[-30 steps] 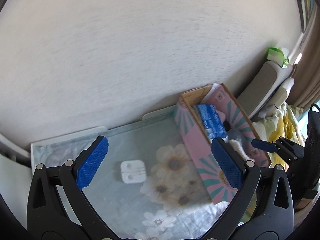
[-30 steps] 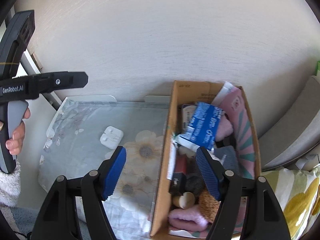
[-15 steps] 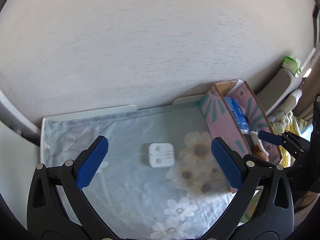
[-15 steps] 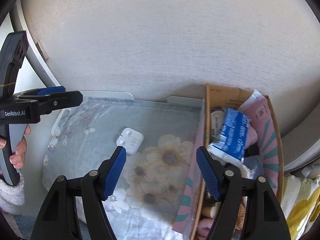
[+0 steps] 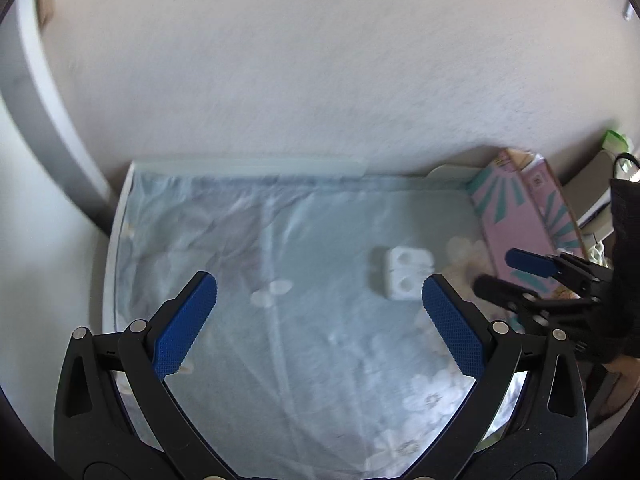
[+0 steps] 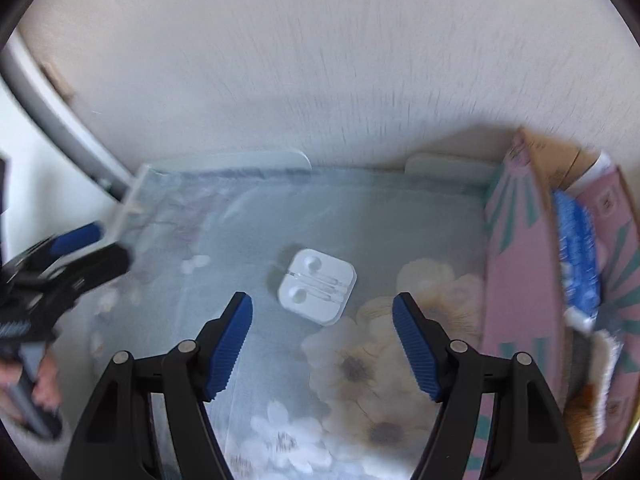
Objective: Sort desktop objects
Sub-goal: 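Return both open tools to the tray, then grasp the white earphone case with the right tool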
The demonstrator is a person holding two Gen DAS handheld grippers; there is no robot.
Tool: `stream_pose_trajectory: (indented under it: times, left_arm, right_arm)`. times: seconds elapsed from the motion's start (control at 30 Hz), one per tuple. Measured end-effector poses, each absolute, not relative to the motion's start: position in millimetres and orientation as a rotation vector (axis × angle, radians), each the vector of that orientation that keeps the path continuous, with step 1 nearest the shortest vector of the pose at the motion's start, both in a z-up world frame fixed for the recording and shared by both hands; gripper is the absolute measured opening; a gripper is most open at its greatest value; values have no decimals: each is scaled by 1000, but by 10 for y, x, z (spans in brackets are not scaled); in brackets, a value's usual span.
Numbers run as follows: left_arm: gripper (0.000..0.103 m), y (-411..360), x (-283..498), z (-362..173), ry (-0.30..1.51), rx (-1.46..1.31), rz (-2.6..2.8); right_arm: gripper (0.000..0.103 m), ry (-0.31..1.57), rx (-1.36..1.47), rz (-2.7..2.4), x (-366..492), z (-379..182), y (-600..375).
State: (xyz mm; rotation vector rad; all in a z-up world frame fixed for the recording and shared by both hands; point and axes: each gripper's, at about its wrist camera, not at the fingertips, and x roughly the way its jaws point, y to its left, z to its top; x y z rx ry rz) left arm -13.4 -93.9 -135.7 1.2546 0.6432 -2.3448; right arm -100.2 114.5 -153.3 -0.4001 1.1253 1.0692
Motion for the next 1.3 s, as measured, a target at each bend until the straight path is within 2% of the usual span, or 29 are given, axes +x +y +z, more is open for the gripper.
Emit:
stream_pose_trajectory:
  times: [0.07,0.27,0.33,0.43,0.47,0.53,0.6,0.9,1.3]
  left_arm:
    - [100,-993,-89,-1496,673,1269,-2319]
    - [84,-1086,-4,-1877,722,1338,-2280]
    - [72,-1093,11,-1947,707,1360,-2278]
    - [35,-1079,-9,-2021,673,1405,-2273]
    - [30,-1069,-12,-2032,658,1413,-2279]
    - [18,-1067,-19,-2047,647,1428,-2286]
    - [15,-1080,-22,-2057,646,1443,-2282]
    - [14,-1089,-133,-1817,592,1411,-2313]
    - [14,-682,-870,-1077,472,1340,-2498]
  right_arm:
    - [69,1158,-407,1003,-1053,-1740,1284]
    - [69,1244,-345,894,-1157,-2154,1557]
    - [69,1224,-359,861,-1200,-2204,1609]
    - [67,1181,-391,824,-1251,-2233,1638]
    - [59,1170,-393,821,-1258,-2246,1631]
    - [58,1142,-414,819,-1271,-2242,1624]
    - [58,1143,-409,826,-1258,-2237,1614]
    - [57,1143,-381,886,-1215,-2006,1539]
    - [58,1048,-259,973,-707,-865,987]
